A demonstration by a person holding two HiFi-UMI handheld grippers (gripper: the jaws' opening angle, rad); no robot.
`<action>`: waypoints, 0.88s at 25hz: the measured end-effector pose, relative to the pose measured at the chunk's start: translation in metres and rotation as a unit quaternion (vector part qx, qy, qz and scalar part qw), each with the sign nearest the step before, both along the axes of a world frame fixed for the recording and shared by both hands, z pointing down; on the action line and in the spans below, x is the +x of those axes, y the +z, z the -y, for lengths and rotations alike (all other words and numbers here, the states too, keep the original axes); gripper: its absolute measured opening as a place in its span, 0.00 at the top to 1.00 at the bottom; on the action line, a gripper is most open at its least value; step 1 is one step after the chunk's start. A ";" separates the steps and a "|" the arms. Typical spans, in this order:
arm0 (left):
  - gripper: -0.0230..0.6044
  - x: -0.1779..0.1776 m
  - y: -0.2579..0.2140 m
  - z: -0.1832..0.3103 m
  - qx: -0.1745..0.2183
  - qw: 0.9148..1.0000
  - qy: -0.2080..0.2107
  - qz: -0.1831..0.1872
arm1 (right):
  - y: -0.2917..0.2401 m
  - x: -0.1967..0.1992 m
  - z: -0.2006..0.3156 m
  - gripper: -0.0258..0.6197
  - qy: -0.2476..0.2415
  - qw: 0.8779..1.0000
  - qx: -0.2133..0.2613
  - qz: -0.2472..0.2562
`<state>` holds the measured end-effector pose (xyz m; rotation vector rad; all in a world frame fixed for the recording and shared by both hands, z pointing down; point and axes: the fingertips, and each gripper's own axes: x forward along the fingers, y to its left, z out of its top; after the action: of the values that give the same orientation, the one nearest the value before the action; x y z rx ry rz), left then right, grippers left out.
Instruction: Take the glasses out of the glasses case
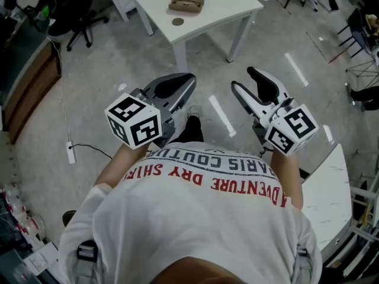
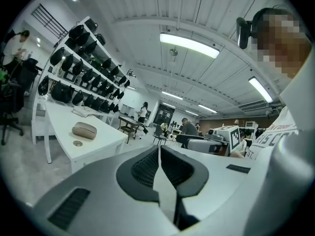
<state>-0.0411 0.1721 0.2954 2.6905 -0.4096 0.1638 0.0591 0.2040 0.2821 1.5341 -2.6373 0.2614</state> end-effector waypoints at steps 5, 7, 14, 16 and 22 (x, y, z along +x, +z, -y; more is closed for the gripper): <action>0.91 0.014 0.008 0.045 -0.011 1.000 0.001 0.009 | 0.007 0.013 0.047 0.58 0.001 1.000 -0.011 -0.008; 0.91 0.020 0.010 0.067 -0.017 1.000 0.001 0.011 | 0.010 0.020 0.070 0.57 0.002 1.000 -0.016 -0.007; 0.91 0.035 0.021 0.149 -0.041 0.999 -0.002 0.020 | 0.017 0.036 0.155 0.55 0.001 0.999 -0.038 -0.008; 0.91 0.040 0.026 0.171 -0.049 0.999 -0.006 0.021 | 0.021 0.042 0.176 0.55 -0.004 0.999 -0.047 -0.010; 0.91 0.052 0.042 0.236 -0.064 0.997 -0.015 0.026 | 0.032 0.051 0.238 0.55 -0.017 0.998 -0.062 -0.018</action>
<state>0.0112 -0.0638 0.3369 2.5568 -0.4395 0.2449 0.1100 -0.0342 0.3145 1.4394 -2.5643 0.3847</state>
